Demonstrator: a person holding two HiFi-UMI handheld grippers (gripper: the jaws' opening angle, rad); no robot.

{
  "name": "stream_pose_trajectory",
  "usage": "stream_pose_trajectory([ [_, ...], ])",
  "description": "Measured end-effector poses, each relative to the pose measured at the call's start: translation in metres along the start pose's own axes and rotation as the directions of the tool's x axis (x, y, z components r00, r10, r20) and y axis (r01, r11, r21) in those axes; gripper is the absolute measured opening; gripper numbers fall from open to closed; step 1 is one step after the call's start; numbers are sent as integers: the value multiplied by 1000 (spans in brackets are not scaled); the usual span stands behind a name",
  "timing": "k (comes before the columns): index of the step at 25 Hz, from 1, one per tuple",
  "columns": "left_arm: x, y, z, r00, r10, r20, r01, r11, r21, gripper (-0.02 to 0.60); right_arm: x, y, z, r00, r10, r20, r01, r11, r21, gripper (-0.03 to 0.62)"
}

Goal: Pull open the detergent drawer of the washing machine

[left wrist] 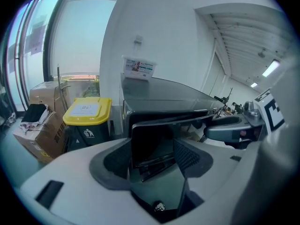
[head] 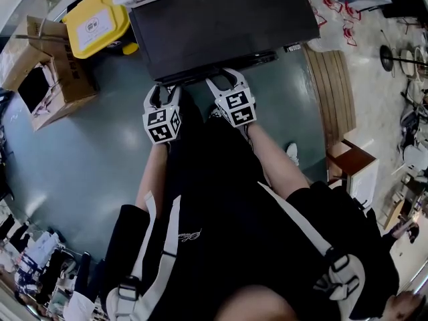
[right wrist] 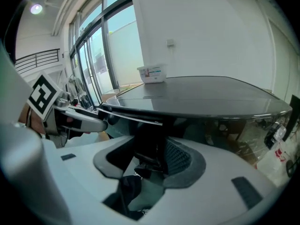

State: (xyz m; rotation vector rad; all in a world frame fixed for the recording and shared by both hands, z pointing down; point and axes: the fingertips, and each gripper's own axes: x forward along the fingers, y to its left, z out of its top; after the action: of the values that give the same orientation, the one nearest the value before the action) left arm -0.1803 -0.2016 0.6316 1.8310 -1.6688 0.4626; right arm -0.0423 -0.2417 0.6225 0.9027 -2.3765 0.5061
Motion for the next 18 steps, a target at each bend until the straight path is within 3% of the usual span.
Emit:
stream_pose_trajectory([
  [4,7,-2,2,999,-40,13,39,999,31,289,8,6,-2,998,55,-8,-55,996,-69,273],
  [10,7,-5,5,997,-72,39,70,996,54,291,10,-2,1,999,53,2,-53,995,-87,204],
  [18,11,-7,4,998,-55,33,53,998,46,298,10,-5,-1,999,54,7,-54,996,-73,199],
])
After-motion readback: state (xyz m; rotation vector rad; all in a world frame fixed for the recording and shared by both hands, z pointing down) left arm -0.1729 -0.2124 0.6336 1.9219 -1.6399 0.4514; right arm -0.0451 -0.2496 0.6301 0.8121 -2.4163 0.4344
